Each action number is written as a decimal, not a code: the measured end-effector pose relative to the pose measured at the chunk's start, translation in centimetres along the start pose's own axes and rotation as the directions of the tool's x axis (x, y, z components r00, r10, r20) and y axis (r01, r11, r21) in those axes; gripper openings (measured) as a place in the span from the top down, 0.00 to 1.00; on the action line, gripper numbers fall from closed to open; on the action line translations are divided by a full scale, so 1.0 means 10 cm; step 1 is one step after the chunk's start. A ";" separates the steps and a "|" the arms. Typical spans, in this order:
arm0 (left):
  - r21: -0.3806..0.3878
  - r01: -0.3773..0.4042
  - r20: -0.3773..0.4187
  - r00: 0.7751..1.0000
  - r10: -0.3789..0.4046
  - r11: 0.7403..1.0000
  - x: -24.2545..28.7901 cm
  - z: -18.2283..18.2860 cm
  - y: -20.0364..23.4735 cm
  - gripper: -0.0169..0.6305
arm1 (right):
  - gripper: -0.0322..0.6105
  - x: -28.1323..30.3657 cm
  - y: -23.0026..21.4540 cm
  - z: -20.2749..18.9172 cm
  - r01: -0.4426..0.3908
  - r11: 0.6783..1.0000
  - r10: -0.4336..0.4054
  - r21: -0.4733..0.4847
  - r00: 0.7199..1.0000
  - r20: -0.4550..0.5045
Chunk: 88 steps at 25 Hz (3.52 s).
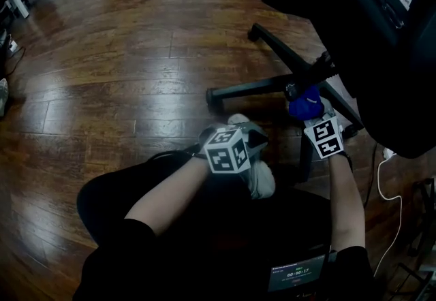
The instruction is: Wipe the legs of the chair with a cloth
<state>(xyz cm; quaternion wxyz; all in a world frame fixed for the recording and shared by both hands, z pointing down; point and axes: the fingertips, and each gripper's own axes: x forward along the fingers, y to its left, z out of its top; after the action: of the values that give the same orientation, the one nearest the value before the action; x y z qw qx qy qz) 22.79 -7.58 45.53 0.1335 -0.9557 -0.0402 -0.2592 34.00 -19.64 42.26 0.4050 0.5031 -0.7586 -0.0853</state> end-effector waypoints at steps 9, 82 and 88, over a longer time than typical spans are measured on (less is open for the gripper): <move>-0.003 -0.031 -0.009 0.999 0.031 1.000 -0.01 -0.01 0.01 0.97 | 0.79 -0.59 0.75 -0.24 -0.137 0.990 0.137 -0.031 0.990 0.026; 0.008 0.006 -0.011 1.000 -0.006 1.000 0.02 0.03 0.00 0.97 | 0.78 -0.38 0.56 -0.19 -0.096 0.980 0.086 -0.172 0.994 -0.064; 0.009 0.016 -0.011 1.000 -0.016 1.000 0.02 0.03 0.00 0.97 | 0.78 0.01 0.04 -0.02 -0.017 0.997 0.014 -0.080 0.999 -0.039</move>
<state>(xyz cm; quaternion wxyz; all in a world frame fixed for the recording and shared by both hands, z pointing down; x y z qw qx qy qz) 23.09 -7.47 45.39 0.1360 -0.9533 -0.0485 -0.2653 33.84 -19.51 42.67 0.4401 0.4821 -0.7505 -0.1029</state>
